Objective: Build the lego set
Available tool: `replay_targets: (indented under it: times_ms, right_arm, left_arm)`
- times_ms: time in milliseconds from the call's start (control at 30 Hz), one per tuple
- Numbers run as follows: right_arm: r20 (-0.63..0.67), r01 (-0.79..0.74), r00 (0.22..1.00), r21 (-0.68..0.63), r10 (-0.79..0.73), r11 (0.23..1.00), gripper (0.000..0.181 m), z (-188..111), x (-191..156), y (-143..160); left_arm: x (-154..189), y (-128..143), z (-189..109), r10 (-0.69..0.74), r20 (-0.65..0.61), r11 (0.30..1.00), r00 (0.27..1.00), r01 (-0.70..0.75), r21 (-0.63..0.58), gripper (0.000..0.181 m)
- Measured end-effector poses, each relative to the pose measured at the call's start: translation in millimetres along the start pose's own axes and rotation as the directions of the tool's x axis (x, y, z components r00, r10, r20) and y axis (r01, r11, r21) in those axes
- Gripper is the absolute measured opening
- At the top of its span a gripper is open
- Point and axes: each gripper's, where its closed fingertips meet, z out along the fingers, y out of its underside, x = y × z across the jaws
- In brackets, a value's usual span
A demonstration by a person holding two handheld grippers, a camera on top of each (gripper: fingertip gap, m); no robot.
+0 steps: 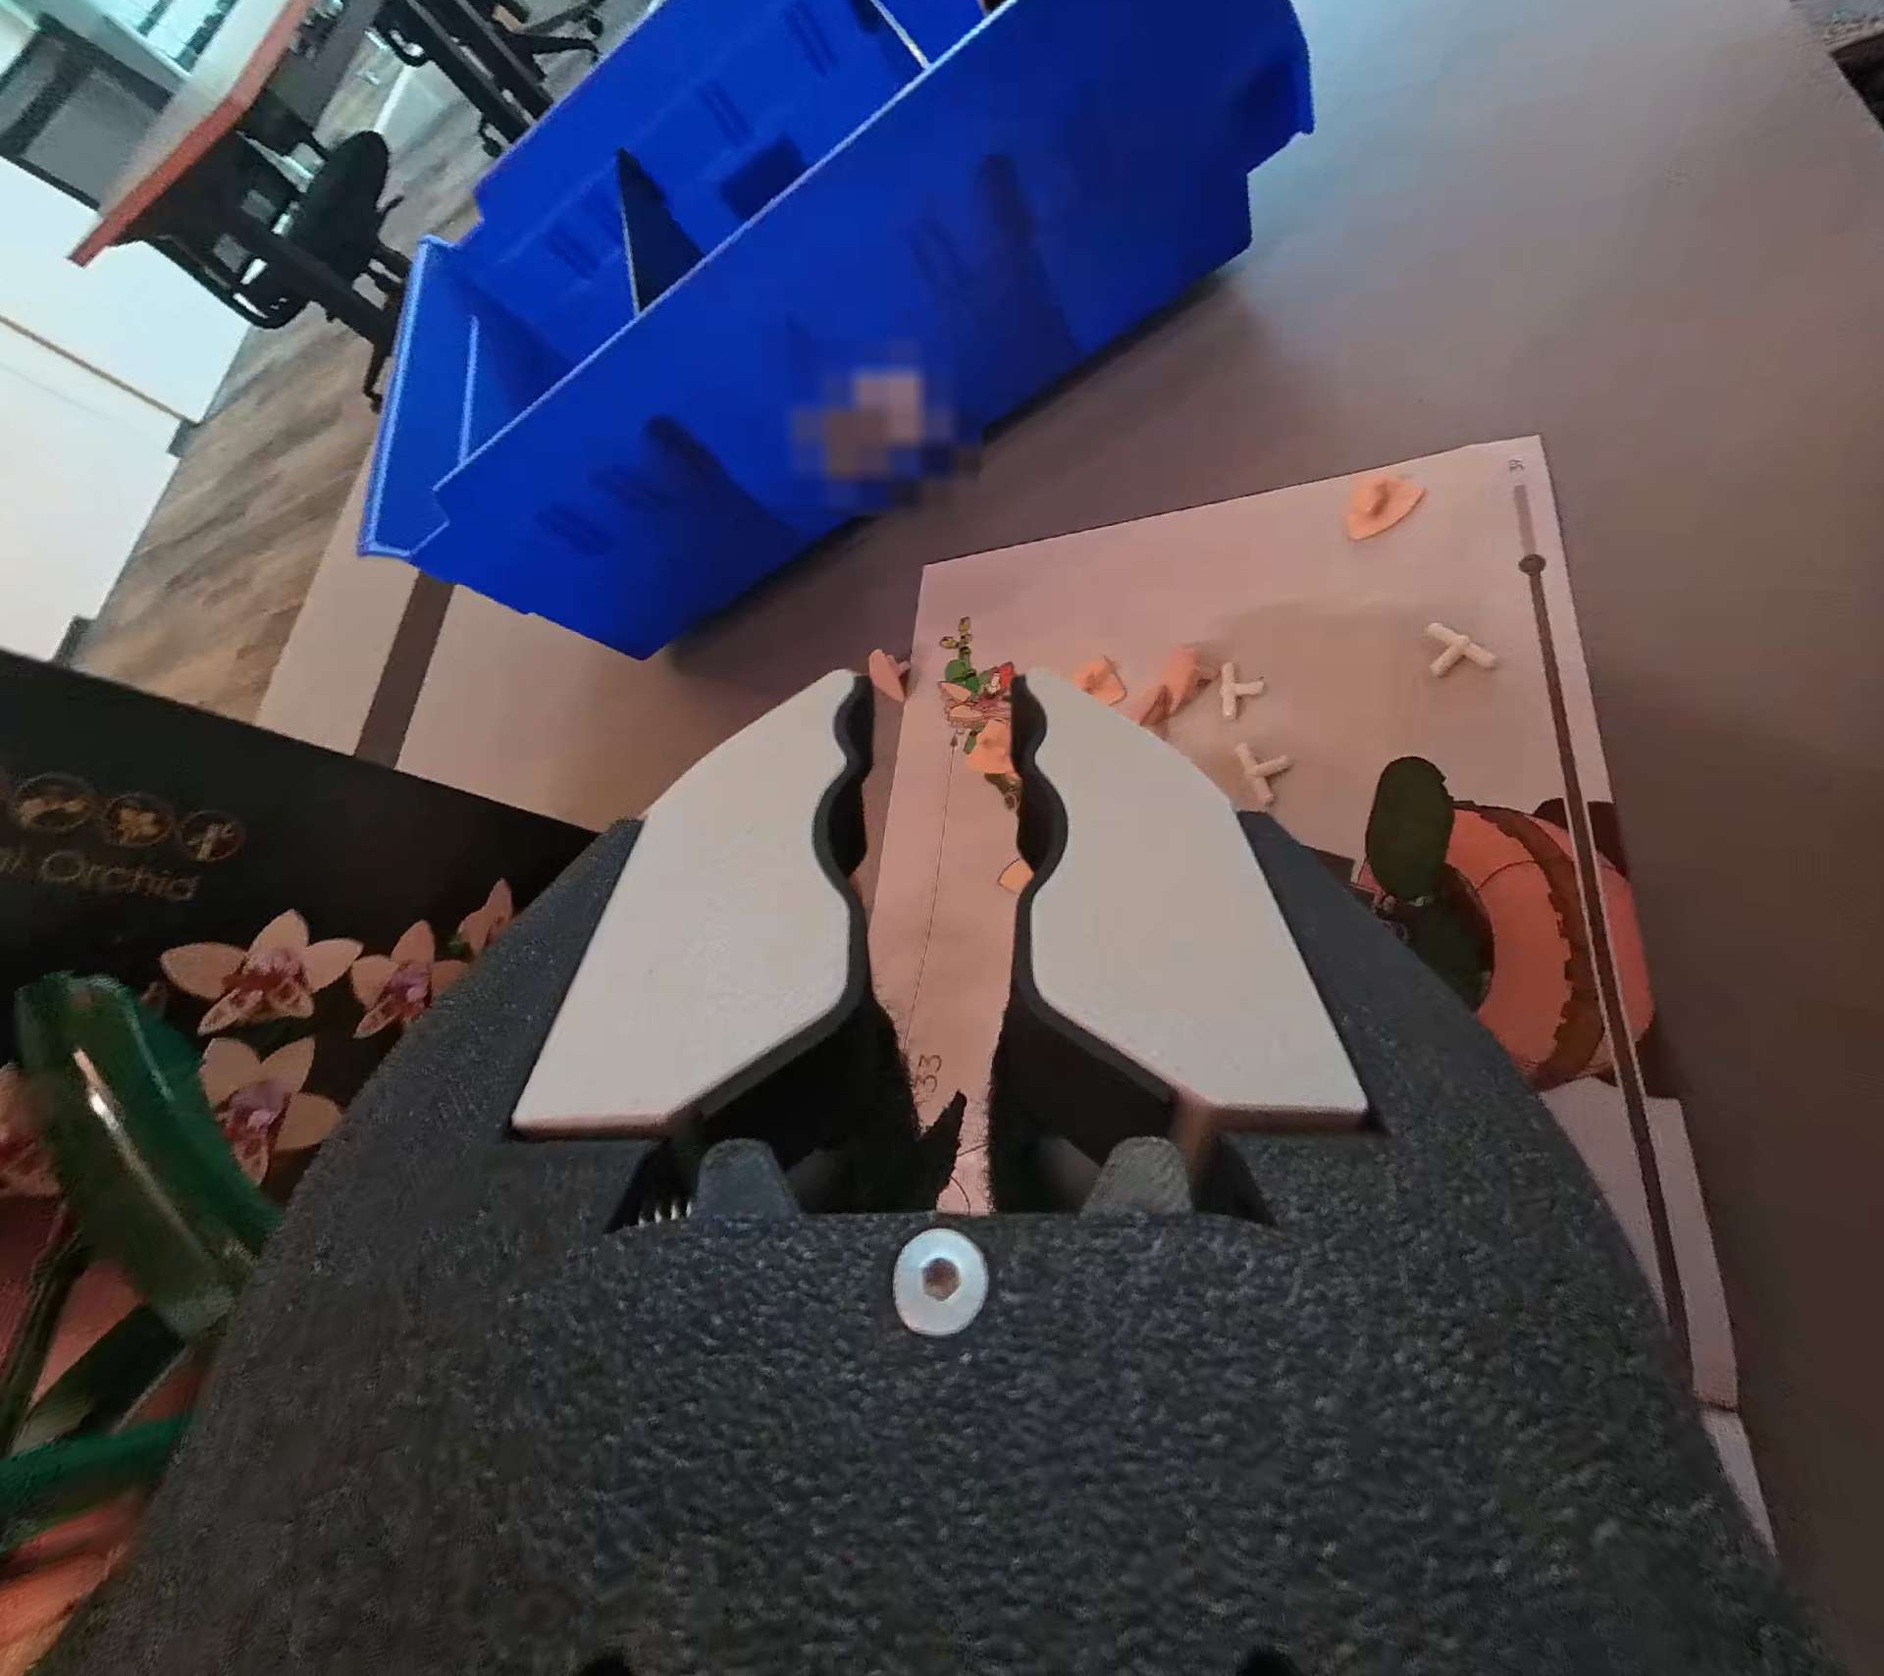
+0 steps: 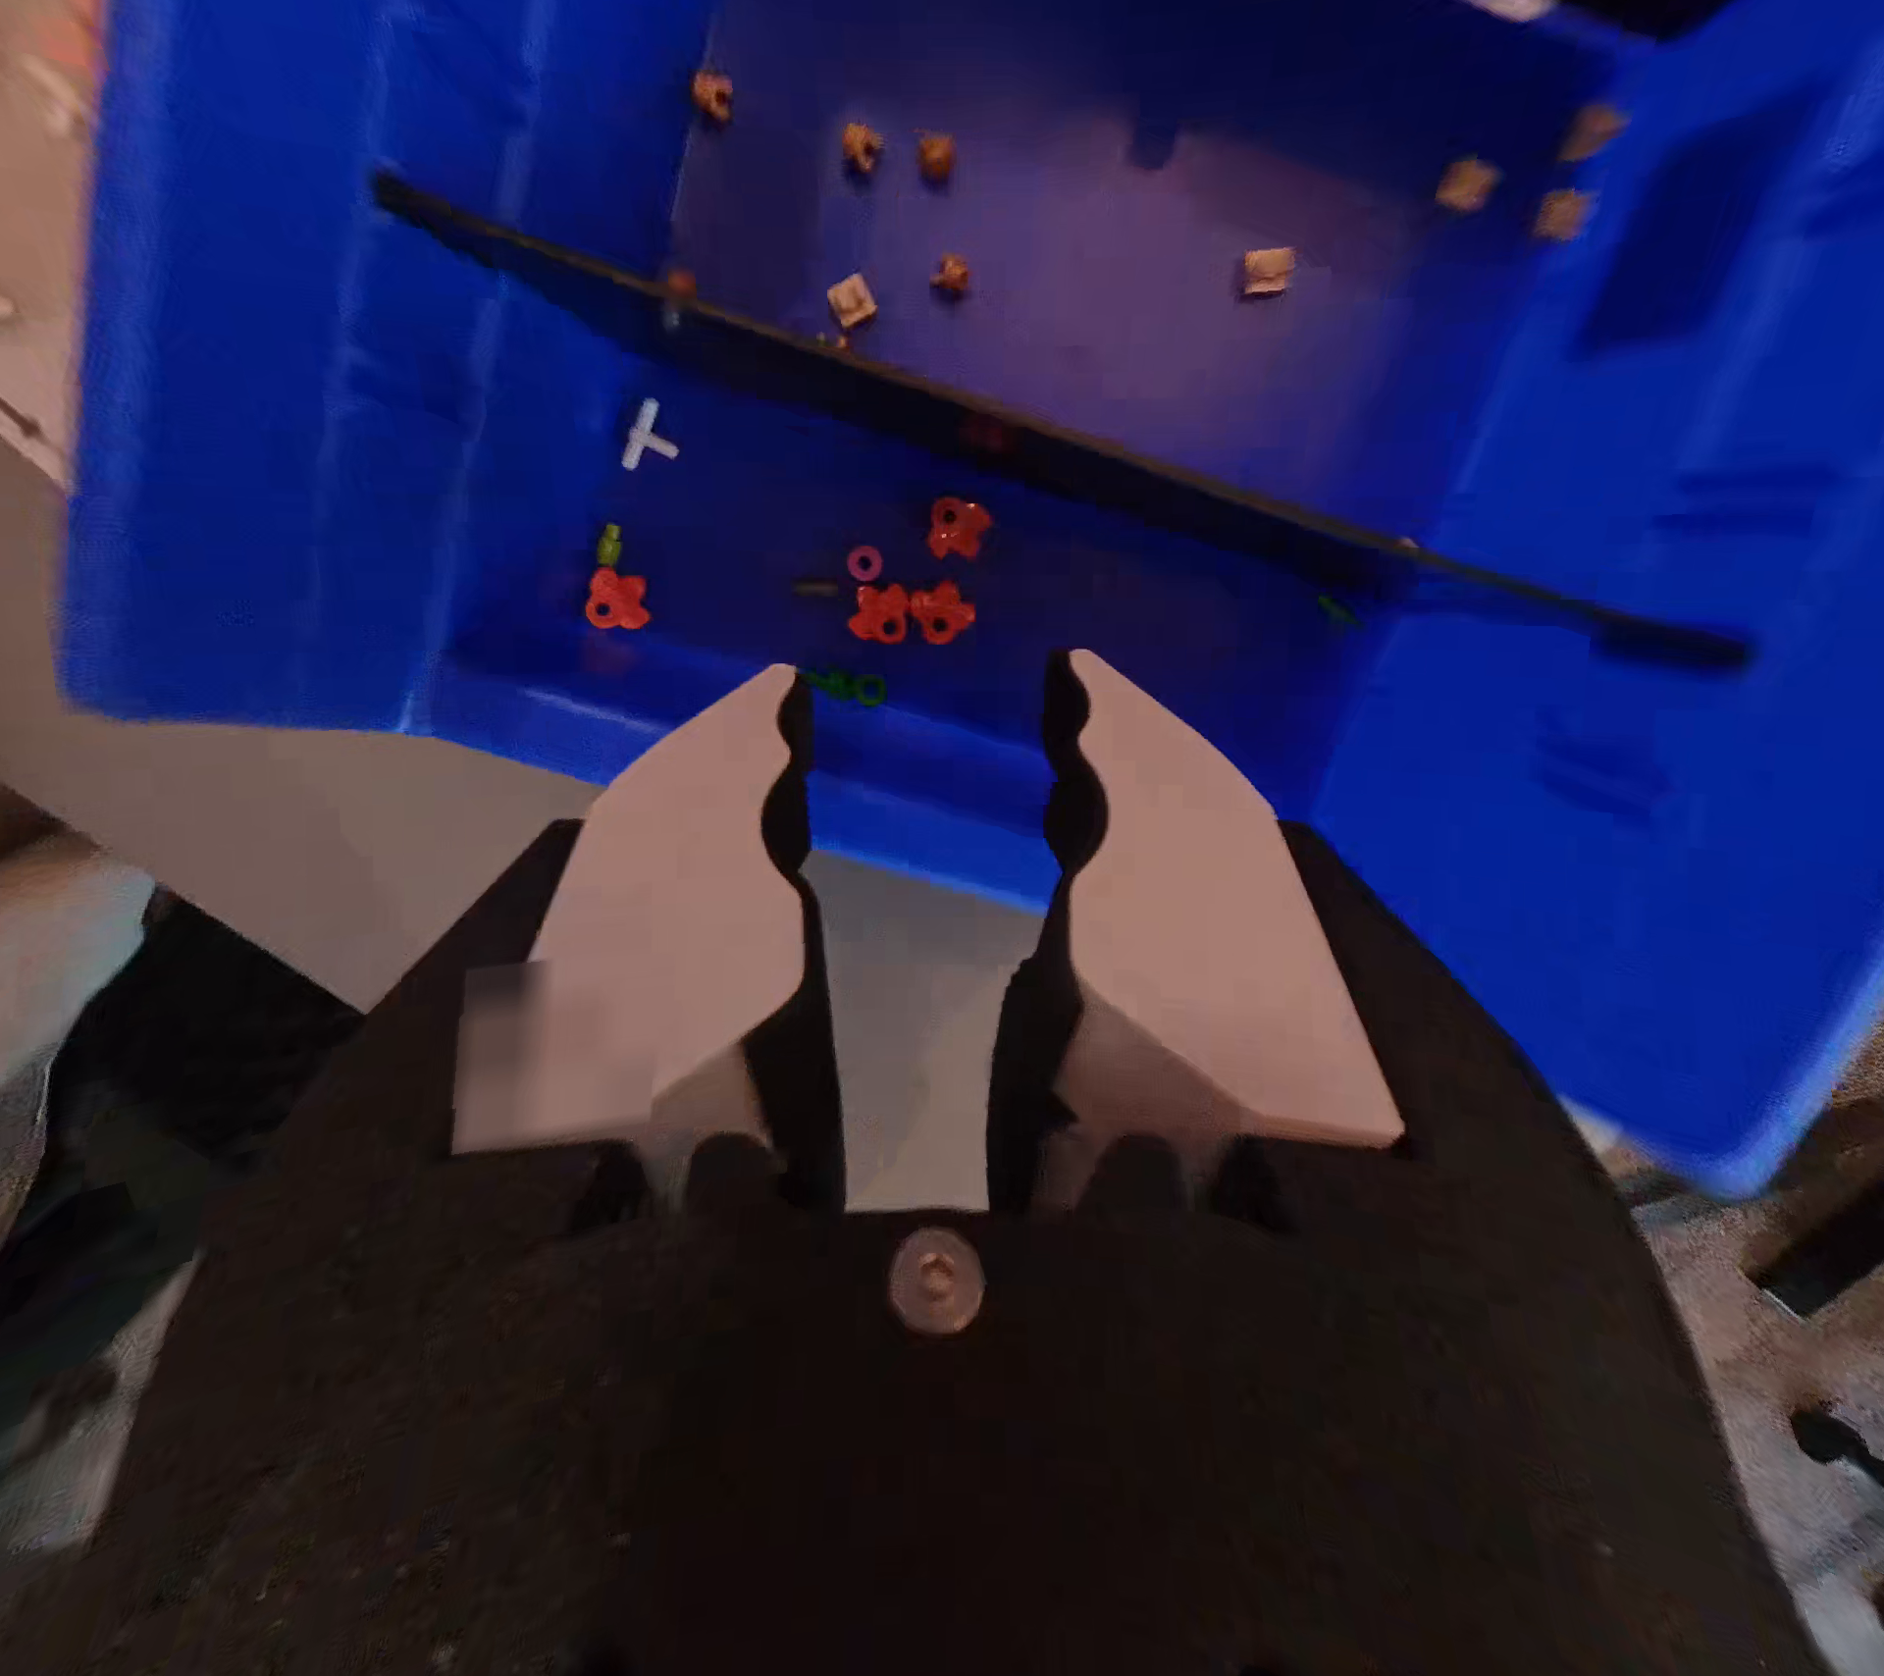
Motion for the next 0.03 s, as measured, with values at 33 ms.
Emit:
replay_targets:
  times_ms: [33]
  right_arm:
    - [0.024,0.011,1.0,-0.062,-0.009,0.998,0.046,9.2,1.8,0.4]
  left_arm:
    - [-0.9,1.1,-2.9,-0.006,0.011,1.0,1.0,0.005,0.006,0.026]
